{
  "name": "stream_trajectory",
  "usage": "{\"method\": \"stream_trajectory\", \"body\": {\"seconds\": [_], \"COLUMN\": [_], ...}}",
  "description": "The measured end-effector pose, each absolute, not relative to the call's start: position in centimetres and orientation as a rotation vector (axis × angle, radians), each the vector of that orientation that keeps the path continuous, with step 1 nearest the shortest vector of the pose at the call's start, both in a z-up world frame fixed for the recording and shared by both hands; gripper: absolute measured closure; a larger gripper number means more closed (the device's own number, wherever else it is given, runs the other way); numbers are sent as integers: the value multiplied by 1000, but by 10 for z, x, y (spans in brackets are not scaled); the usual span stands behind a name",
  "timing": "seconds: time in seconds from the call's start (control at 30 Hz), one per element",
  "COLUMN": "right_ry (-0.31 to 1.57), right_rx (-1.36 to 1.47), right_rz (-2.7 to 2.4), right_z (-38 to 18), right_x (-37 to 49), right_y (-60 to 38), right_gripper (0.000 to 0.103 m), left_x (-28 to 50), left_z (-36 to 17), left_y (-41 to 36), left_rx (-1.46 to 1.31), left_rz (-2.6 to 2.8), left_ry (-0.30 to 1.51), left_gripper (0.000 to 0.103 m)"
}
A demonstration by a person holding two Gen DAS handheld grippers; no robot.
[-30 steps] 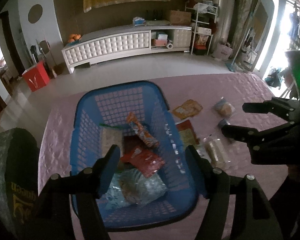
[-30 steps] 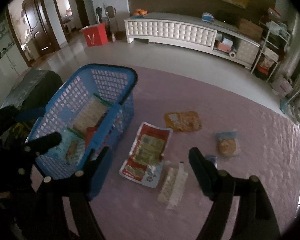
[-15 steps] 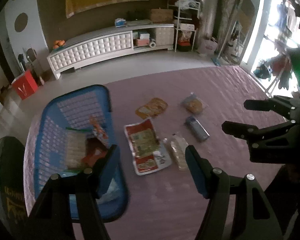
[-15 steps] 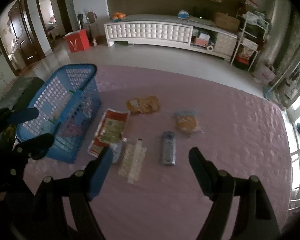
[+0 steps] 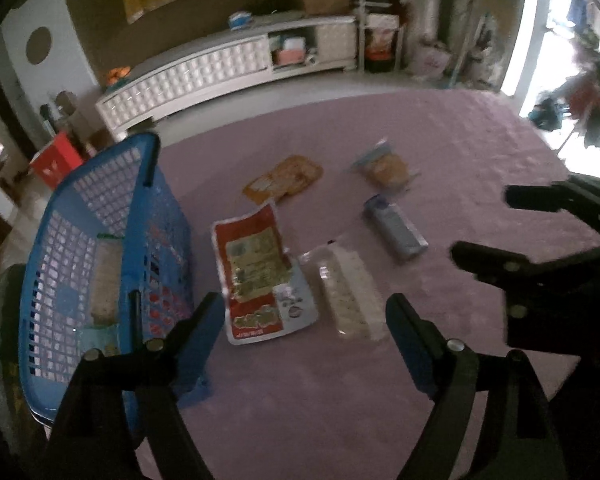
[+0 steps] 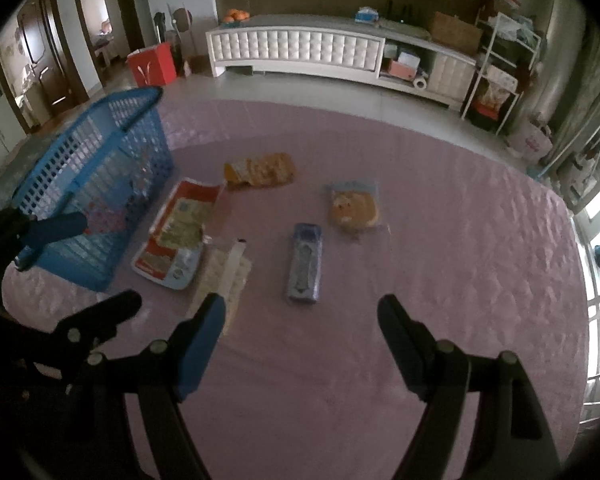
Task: Organize snacks
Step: 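Lower the left tool onto the red-and-white snack bag and close it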
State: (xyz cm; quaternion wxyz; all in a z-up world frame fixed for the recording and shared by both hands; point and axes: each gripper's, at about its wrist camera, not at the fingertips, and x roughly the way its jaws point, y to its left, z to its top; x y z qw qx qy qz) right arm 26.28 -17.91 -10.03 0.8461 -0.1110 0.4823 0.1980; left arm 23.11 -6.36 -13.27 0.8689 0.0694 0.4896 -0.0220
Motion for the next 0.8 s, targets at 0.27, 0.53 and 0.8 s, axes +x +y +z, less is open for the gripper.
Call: {"method": "stream_trajectory", "body": {"seconds": [0.27, 0.53, 0.8], "right_ry": [1042, 1065, 1097], "right_rx": [-240, -185, -220], "right_rz": [415, 406, 420], "right_z": [-124, -141, -153], "right_x": [290, 313, 322], "right_y": [-180, -181, -178], "right_gripper": [21, 21, 21], "left_x": [266, 286, 306], "left_z": [-158, -175, -201], "left_y": [-58, -65, -44], "left_rx": [176, 170, 60], "left_rz": [53, -5, 11], "left_ry": [1035, 1081, 1144], "left_gripper": [22, 22, 22]}}
